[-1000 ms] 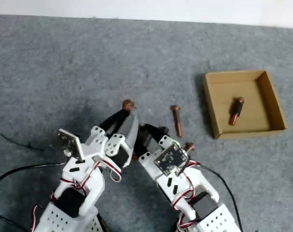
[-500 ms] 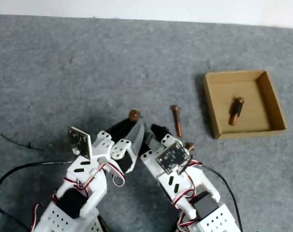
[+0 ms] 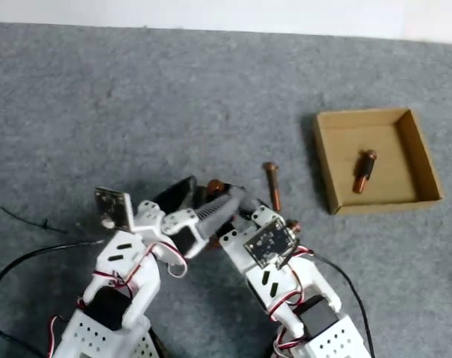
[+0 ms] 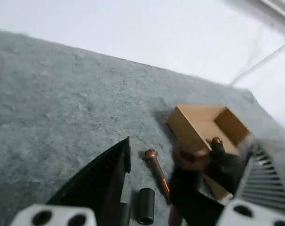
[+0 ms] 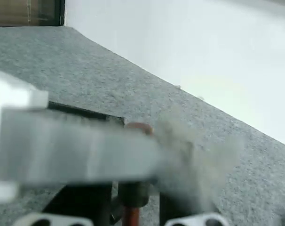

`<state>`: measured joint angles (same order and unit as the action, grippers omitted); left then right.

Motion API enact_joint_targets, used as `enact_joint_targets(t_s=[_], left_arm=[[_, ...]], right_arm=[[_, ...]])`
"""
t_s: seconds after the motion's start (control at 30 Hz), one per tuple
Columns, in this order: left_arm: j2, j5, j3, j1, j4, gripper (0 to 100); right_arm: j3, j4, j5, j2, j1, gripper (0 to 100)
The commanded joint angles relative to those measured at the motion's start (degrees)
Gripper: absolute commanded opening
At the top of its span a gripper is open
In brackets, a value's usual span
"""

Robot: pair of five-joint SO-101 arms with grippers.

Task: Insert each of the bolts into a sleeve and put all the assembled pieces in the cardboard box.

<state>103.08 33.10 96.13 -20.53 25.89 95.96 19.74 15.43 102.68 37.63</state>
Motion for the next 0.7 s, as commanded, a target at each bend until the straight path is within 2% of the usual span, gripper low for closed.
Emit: enact_joint_targets(t_s=[0.0, 0.1, 0.3, 0.43, 0.53, 0.67], left_arm=[[0.7, 4.9, -0.8, 5.9, -0.3, 35], [0.7, 6.3, -0.9, 9.4, -1.2, 35], [0.7, 6.2, 0.4, 10.0, -3.5, 35], [0.7, 2.0, 0.9, 10.0, -3.3, 35], [0.7, 1.2, 1.0, 10.2, -3.2, 29], [0.7, -3.0, 1.0, 12.6, -3.6, 11]], right_arm=[[7.8, -0.6, 0.5, 0.7, -1.0, 0.5], [7.8, -0.7, 0.5, 0.7, -2.9, 0.5], [7.8, -3.4, 0.4, 0.7, -7.9, 0.5], [7.8, -4.5, 0.3, 0.7, -11.7, 0.5], [7.9, -5.4, -2.5, 0.5, -15.3, 0.5], [7.9, -5.5, -9.5, 0.1, -20.1, 0.5]])
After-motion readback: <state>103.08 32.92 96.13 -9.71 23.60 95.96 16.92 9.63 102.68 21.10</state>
